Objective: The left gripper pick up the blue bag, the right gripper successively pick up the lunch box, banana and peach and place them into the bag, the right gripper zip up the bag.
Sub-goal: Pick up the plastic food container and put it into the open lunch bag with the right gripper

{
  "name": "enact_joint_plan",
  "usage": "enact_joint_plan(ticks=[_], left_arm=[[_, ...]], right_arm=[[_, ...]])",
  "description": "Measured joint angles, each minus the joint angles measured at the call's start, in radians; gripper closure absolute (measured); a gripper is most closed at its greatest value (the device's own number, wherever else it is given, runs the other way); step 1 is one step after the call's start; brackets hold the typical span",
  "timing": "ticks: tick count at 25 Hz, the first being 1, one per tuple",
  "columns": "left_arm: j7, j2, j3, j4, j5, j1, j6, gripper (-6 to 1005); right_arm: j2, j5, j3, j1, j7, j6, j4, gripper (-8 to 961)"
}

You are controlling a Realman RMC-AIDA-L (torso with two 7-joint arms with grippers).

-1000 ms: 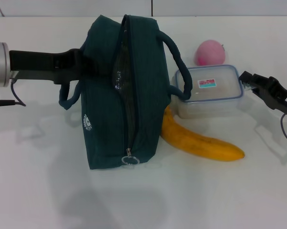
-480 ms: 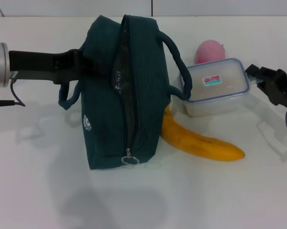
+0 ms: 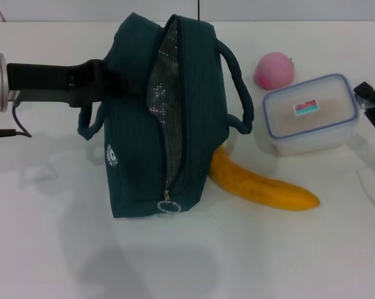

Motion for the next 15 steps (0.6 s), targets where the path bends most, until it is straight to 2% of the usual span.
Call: enact_joint_plan(ticks=[15], left_arm=[[0.018, 0.000, 0.000, -0.022, -0.003, -0.010, 0.021, 976]], right_arm=[[0.002, 0.049, 0.001, -0.041, 0.084, -0.090, 0.014, 853]])
